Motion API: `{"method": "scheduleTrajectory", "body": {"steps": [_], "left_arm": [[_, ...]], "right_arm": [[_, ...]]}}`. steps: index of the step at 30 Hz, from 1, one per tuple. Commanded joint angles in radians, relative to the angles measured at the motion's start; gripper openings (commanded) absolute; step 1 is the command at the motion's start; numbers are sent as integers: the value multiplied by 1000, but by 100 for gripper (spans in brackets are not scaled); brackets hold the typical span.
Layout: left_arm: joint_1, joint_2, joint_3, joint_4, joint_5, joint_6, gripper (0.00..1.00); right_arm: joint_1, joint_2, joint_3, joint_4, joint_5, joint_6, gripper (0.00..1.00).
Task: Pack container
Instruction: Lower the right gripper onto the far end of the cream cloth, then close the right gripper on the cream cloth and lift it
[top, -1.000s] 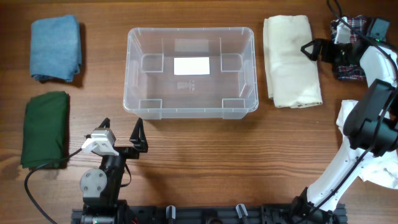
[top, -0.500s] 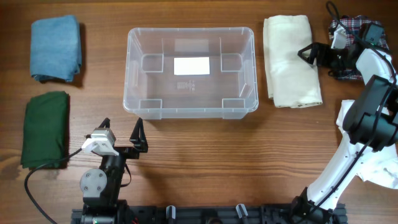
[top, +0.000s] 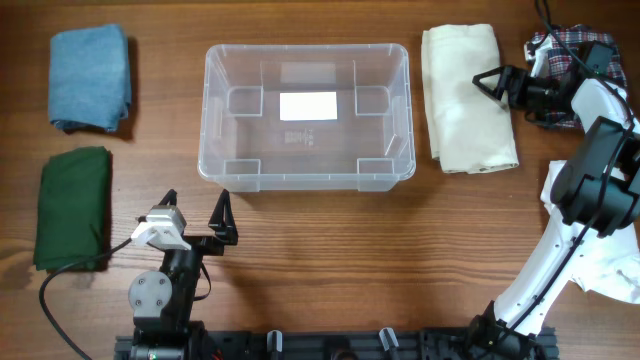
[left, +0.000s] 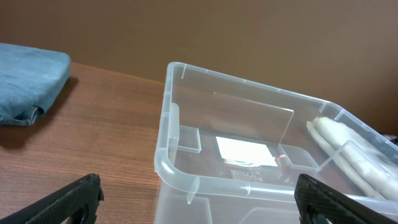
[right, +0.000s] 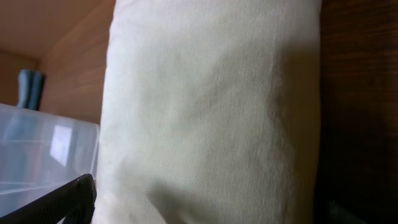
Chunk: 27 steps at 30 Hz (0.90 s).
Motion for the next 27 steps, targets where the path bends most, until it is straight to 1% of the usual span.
{"method": "scheduleTrajectory", "body": {"steps": [1, 5, 7, 9, 11, 13, 16, 23, 24, 26, 27], "left_arm": [[8, -6, -6, -1, 4, 5, 100], [8, -6, -6, -1, 4, 6, 100], [8, -6, -6, -1, 4, 5, 100], [8, -6, -6, -1, 4, 5, 100], [8, -6, -6, -1, 4, 5, 100], [8, -6, -6, -1, 4, 6, 100], [8, -6, -6, -1, 4, 6, 100], [8, -6, -6, -1, 4, 5, 100], [8, -6, -6, -1, 4, 5, 100], [8, -6, -6, -1, 4, 5, 100], [8, -6, -6, -1, 4, 6, 100]], "right_arm": [[22, 123, -42, -44, 37, -12, 100], [28, 129, -42, -77, 40, -63, 99], [31, 129, -42, -88, 47, -76, 96], [33, 129, -42, -96, 48, -91, 91], [34, 129, -42, -106, 51, -113, 80], [37, 129, -42, -111, 59, -122, 65], [42, 129, -42, -117, 58, -138, 53], [48, 128, -42, -117, 55, -135, 15], [48, 128, -42, -117, 55, -134, 10], [48, 128, -39, -116, 67, -114, 4], [48, 128, -37, -111, 85, -77, 5]]}}
